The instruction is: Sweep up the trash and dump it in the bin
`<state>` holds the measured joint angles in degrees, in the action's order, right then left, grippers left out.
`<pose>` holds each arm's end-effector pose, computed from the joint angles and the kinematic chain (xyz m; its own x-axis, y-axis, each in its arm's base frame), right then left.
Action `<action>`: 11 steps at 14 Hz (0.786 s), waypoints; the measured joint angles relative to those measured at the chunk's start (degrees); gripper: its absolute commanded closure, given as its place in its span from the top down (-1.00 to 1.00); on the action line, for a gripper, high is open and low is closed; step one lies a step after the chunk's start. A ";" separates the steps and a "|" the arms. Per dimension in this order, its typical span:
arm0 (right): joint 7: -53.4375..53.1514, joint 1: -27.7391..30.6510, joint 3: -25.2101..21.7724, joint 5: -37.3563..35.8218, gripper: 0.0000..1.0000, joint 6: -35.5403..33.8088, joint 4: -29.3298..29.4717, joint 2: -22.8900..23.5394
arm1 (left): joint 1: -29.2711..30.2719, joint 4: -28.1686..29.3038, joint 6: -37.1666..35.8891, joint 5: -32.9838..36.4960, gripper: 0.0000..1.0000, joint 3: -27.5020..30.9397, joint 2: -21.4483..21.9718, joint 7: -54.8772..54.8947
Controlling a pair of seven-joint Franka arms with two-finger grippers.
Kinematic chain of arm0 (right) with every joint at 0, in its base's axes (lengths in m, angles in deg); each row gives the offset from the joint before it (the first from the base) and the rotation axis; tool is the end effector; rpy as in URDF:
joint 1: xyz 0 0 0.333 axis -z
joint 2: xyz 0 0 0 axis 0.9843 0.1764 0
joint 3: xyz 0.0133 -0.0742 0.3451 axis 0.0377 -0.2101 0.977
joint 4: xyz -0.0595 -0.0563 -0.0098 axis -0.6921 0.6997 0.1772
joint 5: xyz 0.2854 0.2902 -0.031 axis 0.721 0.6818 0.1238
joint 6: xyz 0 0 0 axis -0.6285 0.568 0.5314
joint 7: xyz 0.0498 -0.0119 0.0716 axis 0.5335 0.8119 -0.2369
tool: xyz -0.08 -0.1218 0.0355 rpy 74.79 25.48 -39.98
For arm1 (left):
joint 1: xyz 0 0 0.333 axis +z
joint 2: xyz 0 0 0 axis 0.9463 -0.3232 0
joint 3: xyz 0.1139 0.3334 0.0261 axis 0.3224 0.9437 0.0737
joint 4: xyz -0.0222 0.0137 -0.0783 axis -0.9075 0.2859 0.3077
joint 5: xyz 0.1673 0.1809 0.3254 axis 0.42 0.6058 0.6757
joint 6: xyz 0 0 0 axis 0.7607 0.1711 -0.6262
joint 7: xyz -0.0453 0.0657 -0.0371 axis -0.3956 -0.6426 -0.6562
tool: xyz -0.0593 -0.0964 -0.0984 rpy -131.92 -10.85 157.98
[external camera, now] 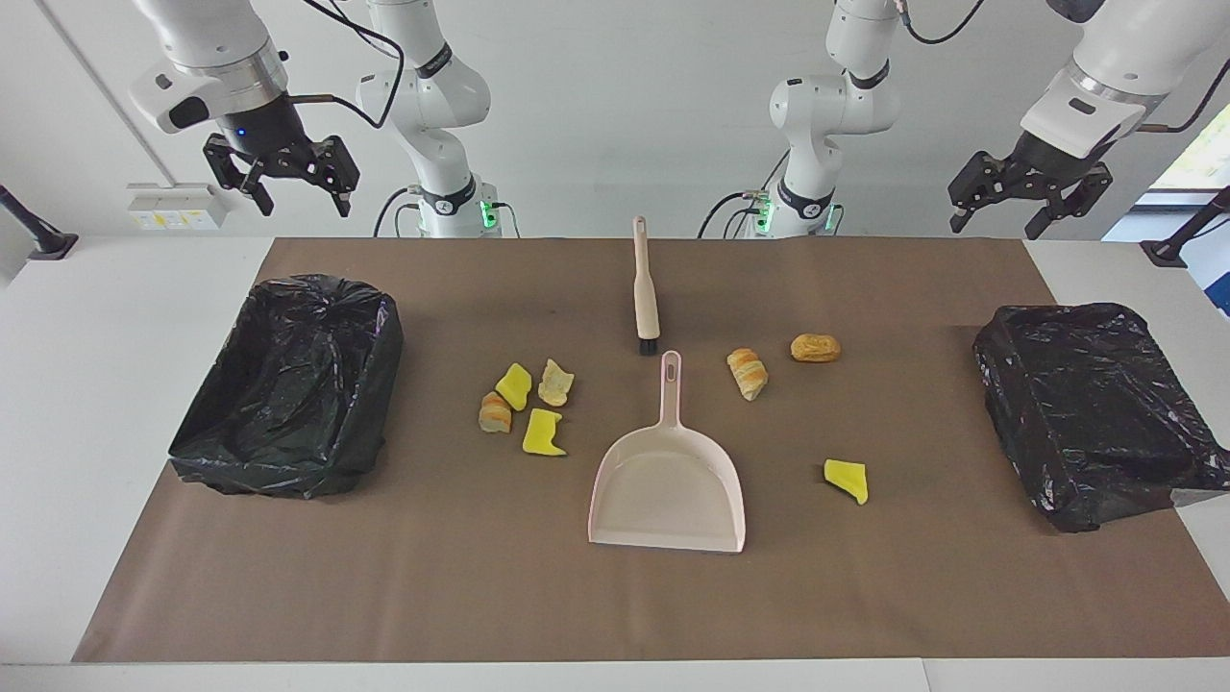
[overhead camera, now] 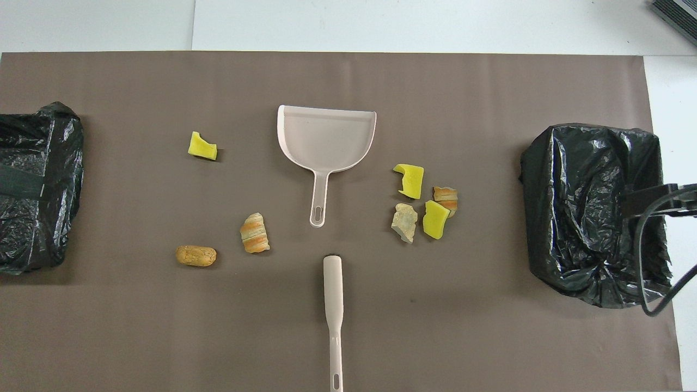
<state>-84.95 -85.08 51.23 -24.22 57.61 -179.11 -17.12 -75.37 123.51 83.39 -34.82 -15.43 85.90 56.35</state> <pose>0.5249 -0.0047 0.6580 0.9988 -0.0298 -0.0400 -0.0286 -0.9991 0.0312 0.5499 -0.0200 0.6671 0.9847 -0.1716 -0.0305 -0.1708 -0.9849 0.0278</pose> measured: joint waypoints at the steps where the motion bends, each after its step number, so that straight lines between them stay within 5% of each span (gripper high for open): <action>1: -1.50 -0.40 0.43 0.32 1.00 0.13 0.02 0.27 | -0.01 0.00 -0.04 0.00 1.00 -0.03 0.00 0.00; 5: -14.44 -3.80 2.06 5.29 1.00 2.58 1.80 4.12 | -0.02 0.14 -0.05 -0.02 1.00 -0.13 0.04 0.00; 11: -36.83 -15.07 2.33 8.90 1.00 13.24 11.24 19.94 | -2.16 7.27 3.58 -0.15 1.00 -0.74 2.50 -0.50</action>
<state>-121.78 -100.14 53.56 -15.32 70.85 -167.87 2.82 -77.53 130.78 86.97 -34.97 -16.17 88.40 55.85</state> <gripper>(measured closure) 0.000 0.000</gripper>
